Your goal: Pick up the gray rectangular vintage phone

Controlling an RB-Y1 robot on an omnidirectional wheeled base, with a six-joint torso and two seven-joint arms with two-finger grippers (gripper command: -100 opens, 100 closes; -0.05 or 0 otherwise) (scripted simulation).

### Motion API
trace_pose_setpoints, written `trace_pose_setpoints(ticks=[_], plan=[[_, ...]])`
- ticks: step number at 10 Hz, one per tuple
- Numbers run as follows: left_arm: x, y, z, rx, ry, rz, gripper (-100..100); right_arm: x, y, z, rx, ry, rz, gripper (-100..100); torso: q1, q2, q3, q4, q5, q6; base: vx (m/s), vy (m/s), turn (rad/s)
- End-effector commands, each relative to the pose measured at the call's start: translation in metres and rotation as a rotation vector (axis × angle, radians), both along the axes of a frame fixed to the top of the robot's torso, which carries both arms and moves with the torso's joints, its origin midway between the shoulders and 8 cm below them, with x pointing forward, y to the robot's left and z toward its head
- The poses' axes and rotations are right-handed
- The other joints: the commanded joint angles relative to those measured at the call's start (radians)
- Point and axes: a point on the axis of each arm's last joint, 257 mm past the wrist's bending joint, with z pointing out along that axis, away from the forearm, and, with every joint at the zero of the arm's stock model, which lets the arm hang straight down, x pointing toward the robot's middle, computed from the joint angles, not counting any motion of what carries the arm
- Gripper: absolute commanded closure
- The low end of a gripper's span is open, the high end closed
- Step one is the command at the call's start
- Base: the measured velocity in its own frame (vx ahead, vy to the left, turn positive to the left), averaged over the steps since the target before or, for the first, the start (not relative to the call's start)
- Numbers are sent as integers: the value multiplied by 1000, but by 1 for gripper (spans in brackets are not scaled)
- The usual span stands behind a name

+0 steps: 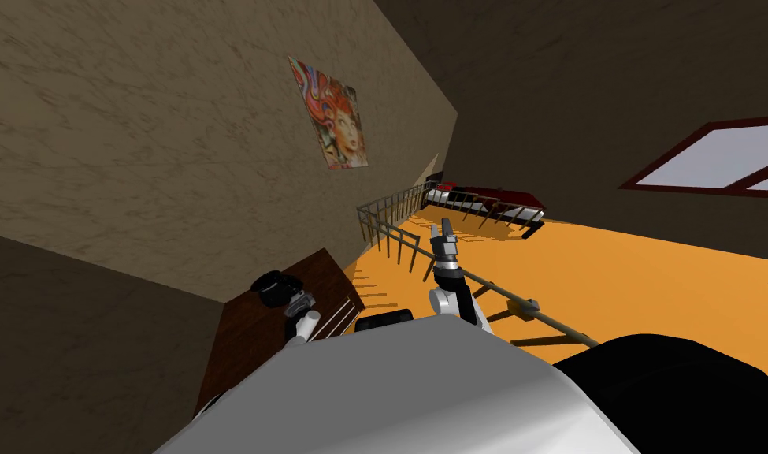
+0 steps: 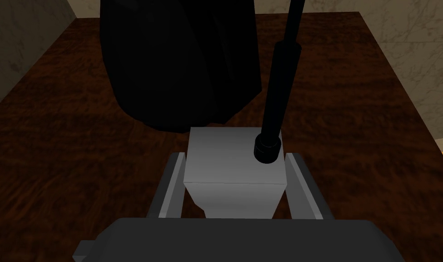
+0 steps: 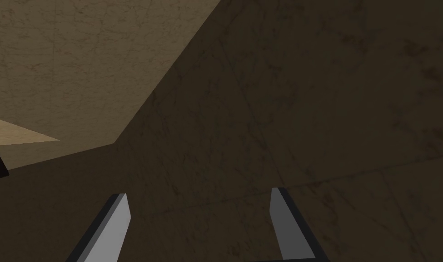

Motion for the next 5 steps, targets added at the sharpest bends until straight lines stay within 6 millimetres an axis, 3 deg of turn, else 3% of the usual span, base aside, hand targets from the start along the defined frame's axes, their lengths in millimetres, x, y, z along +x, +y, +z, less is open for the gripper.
trace_pose_setpoints(ticks=[1, 2, 3, 5], plan=[[4, -3, -2, 0, 7, -11, 100, 0, 0, 0, 0, 0, 0, 0, 0, 0, 0, 0, 0, 0, 9, 3, 16], [4, -3, -2, 0, 7, -11, 100, 0, 0, 0, 0, 0, 0, 0, 0, 0, 0, 0, 0, 1, 1, 1, -17], [18, -23, -1, 1, 7, -51, 100, 0, 0, 0, 0, 0, 0, 0, 0, 0, 0, 0, 0, 2, 19, 18, 276], [-9, -25, -30, -42, 65, -20, 100, 0, 0, 0, 0, 0, 0, 0, 3, -2, -3, -5, 4, -2, 29, 9, 53]])
